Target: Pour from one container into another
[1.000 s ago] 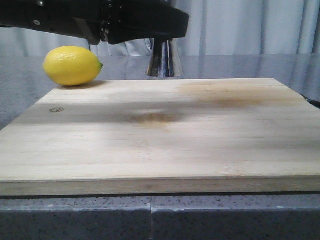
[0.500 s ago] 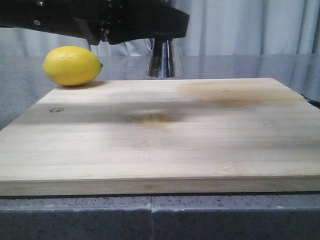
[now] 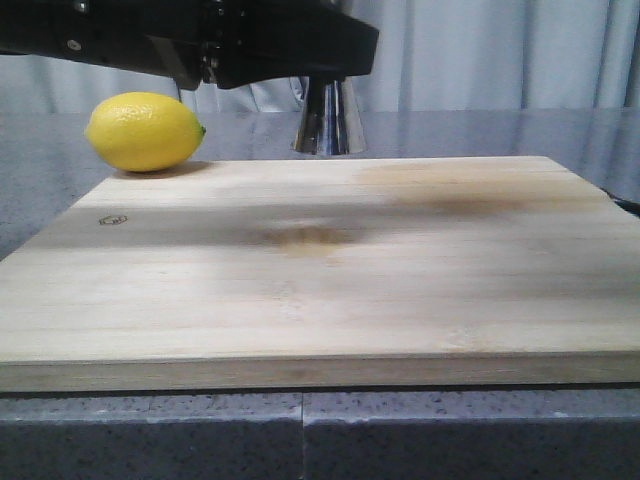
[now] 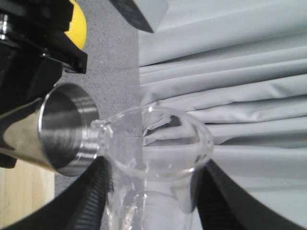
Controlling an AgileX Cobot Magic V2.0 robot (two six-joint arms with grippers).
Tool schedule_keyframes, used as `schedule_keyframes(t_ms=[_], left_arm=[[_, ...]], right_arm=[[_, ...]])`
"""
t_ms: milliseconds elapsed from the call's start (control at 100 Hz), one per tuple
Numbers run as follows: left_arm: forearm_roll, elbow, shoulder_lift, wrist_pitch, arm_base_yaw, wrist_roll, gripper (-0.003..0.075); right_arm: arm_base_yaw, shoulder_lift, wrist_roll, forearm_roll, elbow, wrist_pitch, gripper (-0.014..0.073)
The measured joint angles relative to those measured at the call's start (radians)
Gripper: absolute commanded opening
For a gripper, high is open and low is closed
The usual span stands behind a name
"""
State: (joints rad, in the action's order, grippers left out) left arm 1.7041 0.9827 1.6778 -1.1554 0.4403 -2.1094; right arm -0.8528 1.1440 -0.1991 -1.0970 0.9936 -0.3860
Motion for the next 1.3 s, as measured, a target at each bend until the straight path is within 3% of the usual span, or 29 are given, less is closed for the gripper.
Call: schedule_keyframes(t_ms=[430,750,1040,1300], left_arm=[[0.0,0.0,0.0,0.0,0.0,0.0,-0.0019],[0.0,0.0,0.0,0.0,0.0,0.0,-0.0019],[0.0,0.0,0.0,0.0,0.0,0.0,-0.0019],[0.0,0.0,0.0,0.0,0.0,0.0,-0.0019]], right_arm=[[0.009,0.0,0.166,0.018,0.053,-0.054,0.0195],[0.151,0.0,0.313,0.064,0.056,-0.018,0.0195],[0.382,0.0,0.362,0.296,0.047,0.207,0.0195],[0.517,0.0,0.364,0.432,-0.098,0.514,0.0195]])
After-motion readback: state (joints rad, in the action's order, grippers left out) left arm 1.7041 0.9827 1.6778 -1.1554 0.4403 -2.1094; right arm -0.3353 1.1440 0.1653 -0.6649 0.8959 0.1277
